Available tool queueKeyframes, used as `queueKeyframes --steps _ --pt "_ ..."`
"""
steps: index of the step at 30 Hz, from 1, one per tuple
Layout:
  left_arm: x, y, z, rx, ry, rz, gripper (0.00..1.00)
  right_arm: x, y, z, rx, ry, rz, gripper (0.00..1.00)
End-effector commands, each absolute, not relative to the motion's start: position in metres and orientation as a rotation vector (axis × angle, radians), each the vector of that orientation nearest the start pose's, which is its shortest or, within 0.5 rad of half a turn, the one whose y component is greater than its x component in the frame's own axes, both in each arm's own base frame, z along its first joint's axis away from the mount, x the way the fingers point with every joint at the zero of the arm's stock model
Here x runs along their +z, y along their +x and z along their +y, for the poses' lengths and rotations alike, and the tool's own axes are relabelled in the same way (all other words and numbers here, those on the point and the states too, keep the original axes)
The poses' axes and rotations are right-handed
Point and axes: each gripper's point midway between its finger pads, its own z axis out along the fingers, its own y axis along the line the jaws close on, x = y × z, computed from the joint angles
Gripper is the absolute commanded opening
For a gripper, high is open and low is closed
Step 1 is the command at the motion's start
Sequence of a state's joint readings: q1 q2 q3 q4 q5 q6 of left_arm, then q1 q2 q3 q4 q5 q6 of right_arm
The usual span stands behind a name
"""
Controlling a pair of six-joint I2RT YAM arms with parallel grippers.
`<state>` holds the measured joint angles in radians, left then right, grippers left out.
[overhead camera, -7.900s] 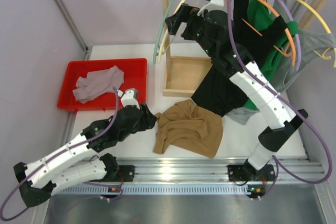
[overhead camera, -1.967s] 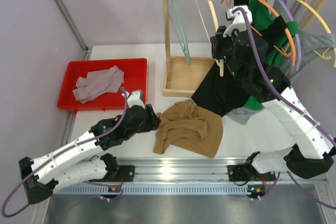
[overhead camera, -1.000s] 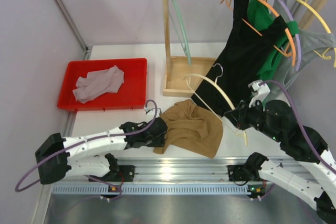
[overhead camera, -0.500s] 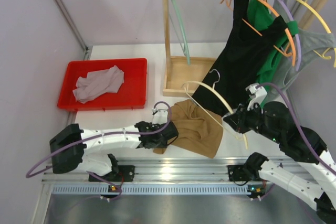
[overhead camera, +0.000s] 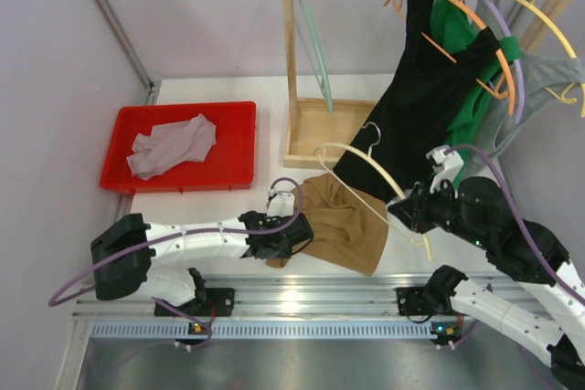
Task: Place the tank top on the hanger
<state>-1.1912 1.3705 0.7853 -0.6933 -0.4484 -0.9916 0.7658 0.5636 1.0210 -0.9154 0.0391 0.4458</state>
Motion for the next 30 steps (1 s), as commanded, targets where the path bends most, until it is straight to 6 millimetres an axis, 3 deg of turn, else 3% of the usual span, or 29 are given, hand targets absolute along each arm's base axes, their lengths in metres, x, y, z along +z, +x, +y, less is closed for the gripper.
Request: queueKeyframes --steps 1,16,19,27,30 --pt "0.057 0.14 -0.231 -0.106 0.181 2.581 0.45 0.287 0.136 0.15 0.745 -0.331 2.018 0.0" --pt "0.044 0.136 -0.222 -0.028 0.204 2.61 0.45 0.279 0.136 0.153 0.755 -0.334 2.03 0.0" --pt "0.043 0.14 -0.22 0.0 0.21 2.597 0.38 0.281 0.136 0.153 0.756 -0.333 2.027 0.0" --pt "0.053 0.149 -0.215 0.064 0.221 2.552 0.03 0.286 0.131 0.151 0.763 -0.352 2.026 0.0" --pt "0.061 0.155 -0.215 0.062 0.203 2.532 0.0 0.288 0.121 0.154 0.809 -0.398 2.028 0.0"
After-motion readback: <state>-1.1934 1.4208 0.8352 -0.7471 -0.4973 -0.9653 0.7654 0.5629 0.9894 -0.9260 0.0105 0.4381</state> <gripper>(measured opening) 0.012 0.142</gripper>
